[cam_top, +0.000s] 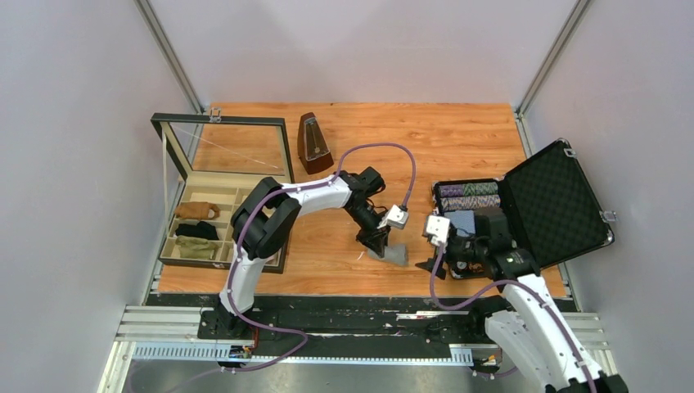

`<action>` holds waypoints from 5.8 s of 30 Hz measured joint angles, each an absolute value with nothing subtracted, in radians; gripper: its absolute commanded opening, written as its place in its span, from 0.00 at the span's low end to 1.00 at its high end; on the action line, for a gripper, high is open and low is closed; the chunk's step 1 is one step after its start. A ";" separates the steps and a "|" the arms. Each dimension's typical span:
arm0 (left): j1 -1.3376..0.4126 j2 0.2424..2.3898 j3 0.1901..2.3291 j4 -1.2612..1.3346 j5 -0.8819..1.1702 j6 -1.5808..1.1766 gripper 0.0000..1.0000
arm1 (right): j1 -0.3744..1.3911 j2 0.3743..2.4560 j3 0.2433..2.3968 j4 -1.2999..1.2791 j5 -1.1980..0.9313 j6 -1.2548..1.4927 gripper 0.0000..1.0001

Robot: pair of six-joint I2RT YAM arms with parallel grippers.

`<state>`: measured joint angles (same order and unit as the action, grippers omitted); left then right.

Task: Roll the underwear
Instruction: Pick up the underwear from the center of the board, then place the underwear in the storage box.

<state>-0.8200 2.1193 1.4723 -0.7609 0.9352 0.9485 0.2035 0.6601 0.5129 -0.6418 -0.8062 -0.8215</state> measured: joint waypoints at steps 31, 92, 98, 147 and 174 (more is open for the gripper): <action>-0.675 2.144 1.378 -0.644 1.155 0.659 0.56 | 0.597 1.306 0.511 -0.130 -0.630 -0.974 0.04; -0.828 1.586 0.739 0.175 0.484 1.176 0.98 | 0.241 2.414 1.514 -1.151 -1.457 -0.273 0.00; -0.871 1.662 0.686 0.421 0.321 1.188 0.88 | 0.241 2.413 1.492 -1.101 -1.476 -0.224 0.00; -0.231 1.417 1.414 -1.206 0.357 1.457 0.00 | 0.076 1.890 1.500 -1.028 -1.081 -0.419 1.00; -0.039 1.705 1.269 -1.152 0.210 1.732 0.00 | 0.147 1.522 1.491 -1.058 -0.834 -0.465 1.00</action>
